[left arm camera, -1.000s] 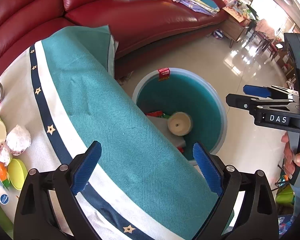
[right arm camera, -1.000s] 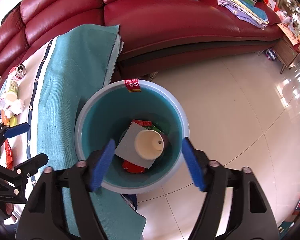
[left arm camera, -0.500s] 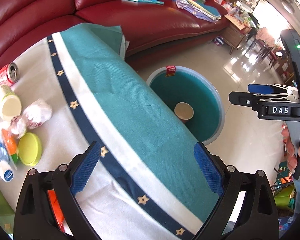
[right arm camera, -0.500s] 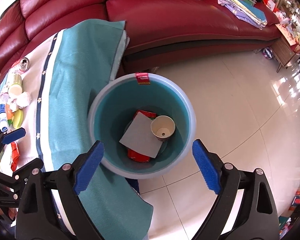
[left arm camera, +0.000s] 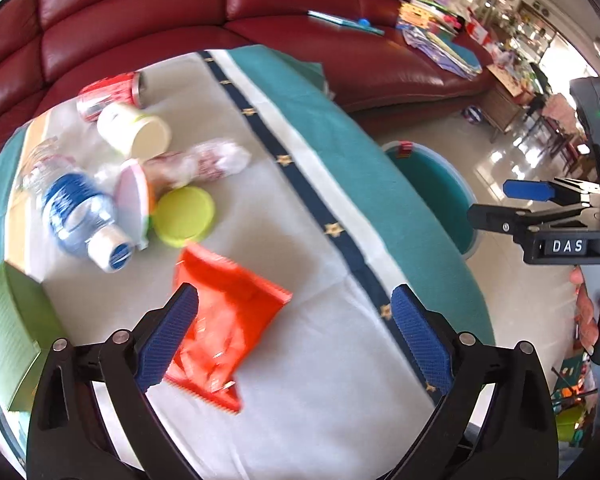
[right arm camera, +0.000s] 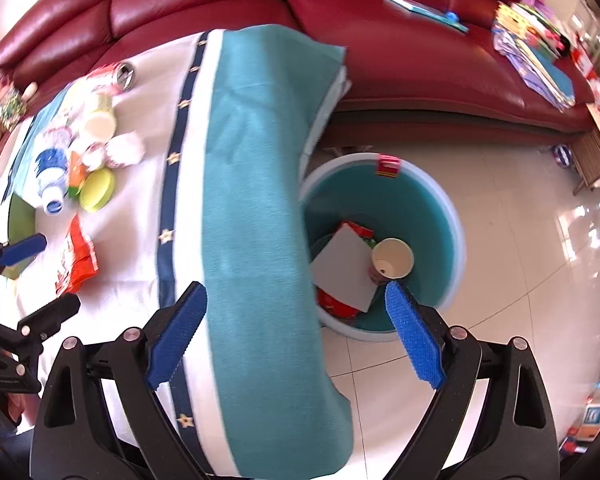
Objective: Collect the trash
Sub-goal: 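Return to the table and grasp the orange snack bag with the right tool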
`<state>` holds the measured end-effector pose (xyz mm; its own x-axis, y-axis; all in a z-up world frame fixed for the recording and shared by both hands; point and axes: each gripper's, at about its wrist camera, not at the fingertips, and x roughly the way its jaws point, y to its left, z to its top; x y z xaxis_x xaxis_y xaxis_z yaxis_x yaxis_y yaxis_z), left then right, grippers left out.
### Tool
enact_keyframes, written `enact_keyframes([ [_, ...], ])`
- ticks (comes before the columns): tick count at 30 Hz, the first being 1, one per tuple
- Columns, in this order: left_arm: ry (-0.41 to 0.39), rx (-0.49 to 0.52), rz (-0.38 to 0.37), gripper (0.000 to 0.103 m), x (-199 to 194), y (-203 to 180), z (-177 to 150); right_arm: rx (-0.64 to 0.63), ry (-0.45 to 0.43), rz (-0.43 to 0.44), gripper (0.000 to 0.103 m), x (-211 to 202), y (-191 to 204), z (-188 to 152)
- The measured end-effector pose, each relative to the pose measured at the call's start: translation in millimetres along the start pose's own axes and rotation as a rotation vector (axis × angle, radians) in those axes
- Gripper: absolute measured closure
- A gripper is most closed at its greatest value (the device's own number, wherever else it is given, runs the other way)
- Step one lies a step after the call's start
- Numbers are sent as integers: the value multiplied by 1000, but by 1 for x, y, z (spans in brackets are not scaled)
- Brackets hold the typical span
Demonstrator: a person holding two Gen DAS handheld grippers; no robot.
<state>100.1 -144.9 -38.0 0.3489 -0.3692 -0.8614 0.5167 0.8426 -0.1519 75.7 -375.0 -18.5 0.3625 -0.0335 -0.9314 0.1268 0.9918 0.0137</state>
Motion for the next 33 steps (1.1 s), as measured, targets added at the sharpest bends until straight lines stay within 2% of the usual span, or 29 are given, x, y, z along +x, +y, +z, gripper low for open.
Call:
enact_keyframes([
  [10, -27, -96, 83, 5, -45, 87, -46, -178, 77, 33, 16, 16, 109, -10],
  [16, -47, -150, 117, 5, -77, 135, -77, -197, 101, 97, 16, 18, 155, -22],
  [24, -60, -181, 194, 5, -100, 181, -106, -122, 142, 134, 16, 33, 186, -25],
  [29, -57, -264, 168, 5, -99, 217, -117, -39, 175, 121, 16, 56, 190, -21],
  [33, -55, -272, 151, 5, -93, 230, -119, -20, 169, 107, 16, 65, 197, -20],
])
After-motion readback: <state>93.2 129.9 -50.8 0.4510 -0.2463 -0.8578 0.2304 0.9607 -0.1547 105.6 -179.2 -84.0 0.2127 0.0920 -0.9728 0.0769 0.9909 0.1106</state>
